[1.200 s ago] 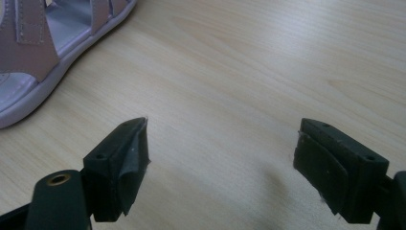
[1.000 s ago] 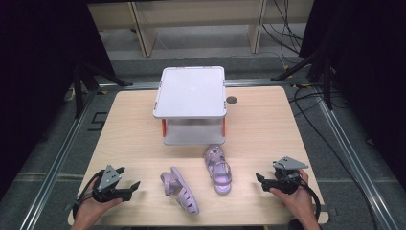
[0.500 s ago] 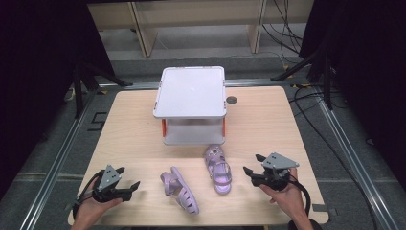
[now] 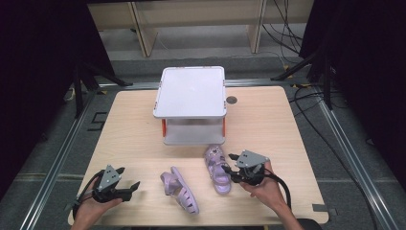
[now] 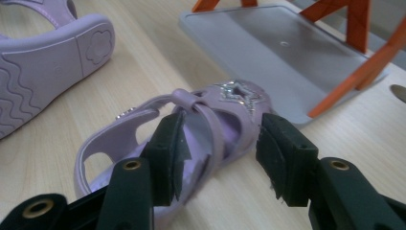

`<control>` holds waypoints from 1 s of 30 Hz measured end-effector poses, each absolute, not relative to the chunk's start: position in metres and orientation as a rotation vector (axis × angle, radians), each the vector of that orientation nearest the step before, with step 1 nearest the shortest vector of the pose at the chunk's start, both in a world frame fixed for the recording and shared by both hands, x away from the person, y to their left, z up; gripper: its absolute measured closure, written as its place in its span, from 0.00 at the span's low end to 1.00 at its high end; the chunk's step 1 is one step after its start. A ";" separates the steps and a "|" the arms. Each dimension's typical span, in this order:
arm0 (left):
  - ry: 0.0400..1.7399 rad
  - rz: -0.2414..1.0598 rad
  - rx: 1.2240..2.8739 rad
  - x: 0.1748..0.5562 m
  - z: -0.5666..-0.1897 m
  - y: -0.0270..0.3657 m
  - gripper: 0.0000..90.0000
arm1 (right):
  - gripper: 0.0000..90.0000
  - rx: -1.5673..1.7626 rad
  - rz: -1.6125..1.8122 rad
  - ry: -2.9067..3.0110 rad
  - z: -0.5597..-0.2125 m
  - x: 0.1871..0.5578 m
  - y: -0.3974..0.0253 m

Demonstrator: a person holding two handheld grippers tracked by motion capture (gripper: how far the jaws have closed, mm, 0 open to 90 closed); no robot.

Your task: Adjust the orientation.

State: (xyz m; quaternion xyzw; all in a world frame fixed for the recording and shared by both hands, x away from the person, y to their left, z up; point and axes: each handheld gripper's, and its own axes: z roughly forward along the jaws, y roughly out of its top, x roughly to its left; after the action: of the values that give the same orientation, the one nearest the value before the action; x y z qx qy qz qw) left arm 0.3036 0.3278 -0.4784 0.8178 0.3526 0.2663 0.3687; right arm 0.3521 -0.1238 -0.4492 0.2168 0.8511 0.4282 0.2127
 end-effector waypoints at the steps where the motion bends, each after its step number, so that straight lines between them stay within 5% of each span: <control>1: 0.901 0.686 2.105 0.304 -0.478 0.328 0.23 | 0.58 0.590 1.180 2.365 -0.451 0.353 -0.121; 13: 0.920 0.682 2.107 0.303 -0.479 0.328 0.23 | 0.80 0.548 1.115 2.387 -0.450 0.352 -0.096; 30: 0.911 0.678 2.111 0.304 -0.478 0.328 0.23 | 0.66 0.620 1.103 2.365 -0.453 0.348 -0.090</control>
State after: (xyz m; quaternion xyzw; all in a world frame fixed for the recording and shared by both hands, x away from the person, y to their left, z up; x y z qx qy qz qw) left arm 0.3042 0.3279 -0.4783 0.8203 0.3540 0.2635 0.3637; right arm 0.3485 -0.0900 -0.4533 0.2250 0.8586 0.4005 0.2276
